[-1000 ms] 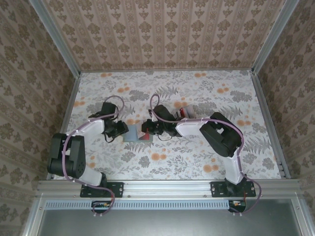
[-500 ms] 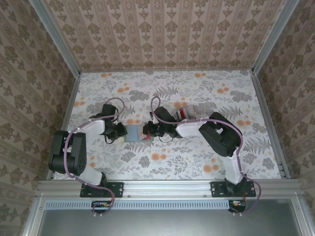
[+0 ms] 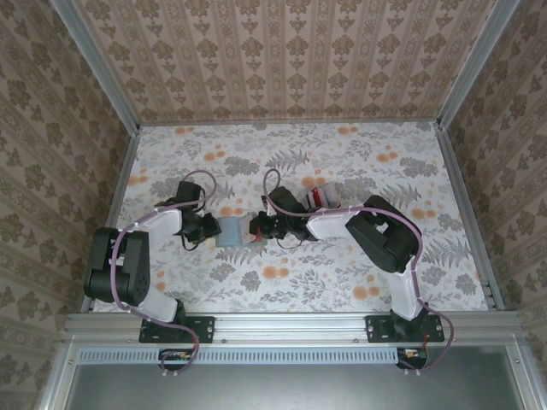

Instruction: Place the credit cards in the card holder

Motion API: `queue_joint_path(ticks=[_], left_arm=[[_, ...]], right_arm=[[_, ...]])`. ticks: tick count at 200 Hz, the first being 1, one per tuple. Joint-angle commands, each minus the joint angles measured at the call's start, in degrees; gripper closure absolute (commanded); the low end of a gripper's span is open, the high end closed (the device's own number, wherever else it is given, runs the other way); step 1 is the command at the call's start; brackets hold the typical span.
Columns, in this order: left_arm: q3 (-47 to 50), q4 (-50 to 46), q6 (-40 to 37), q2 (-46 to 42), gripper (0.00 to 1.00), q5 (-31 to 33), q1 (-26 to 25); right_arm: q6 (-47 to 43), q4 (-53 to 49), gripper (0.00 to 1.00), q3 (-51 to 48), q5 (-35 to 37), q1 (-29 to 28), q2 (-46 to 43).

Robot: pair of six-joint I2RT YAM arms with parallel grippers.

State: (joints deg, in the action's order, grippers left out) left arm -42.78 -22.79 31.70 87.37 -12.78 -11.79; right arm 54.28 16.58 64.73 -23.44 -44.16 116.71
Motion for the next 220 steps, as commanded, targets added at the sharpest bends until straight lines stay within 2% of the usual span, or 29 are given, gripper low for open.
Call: queue_joint_path(ticks=[1, 49, 100, 220], left_arm=[[1.8, 0.9, 0.0, 0.7, 0.74, -1.8, -0.4], [1.6, 0.6, 0.0, 0.5, 0.74, -1.8, -0.4], [1.6, 0.7, 0.3, 0.6, 0.74, -1.8, -0.8], [1.7, 1.5, 1.2, 0.7, 0.76, -1.9, -2.2]], right_arm=[[1.0, 0.3, 0.93, 2.5, -2.8, -0.3, 2.3], [1.6, 1.2, 0.93, 4.0, -3.0, 0.1, 4.5], [0.6, 1.6, 0.93, 3.6, 0.4, 0.1, 4.9], [2.3, 1.6, 0.92, 3.6, 5.7, -3.2, 5.3]])
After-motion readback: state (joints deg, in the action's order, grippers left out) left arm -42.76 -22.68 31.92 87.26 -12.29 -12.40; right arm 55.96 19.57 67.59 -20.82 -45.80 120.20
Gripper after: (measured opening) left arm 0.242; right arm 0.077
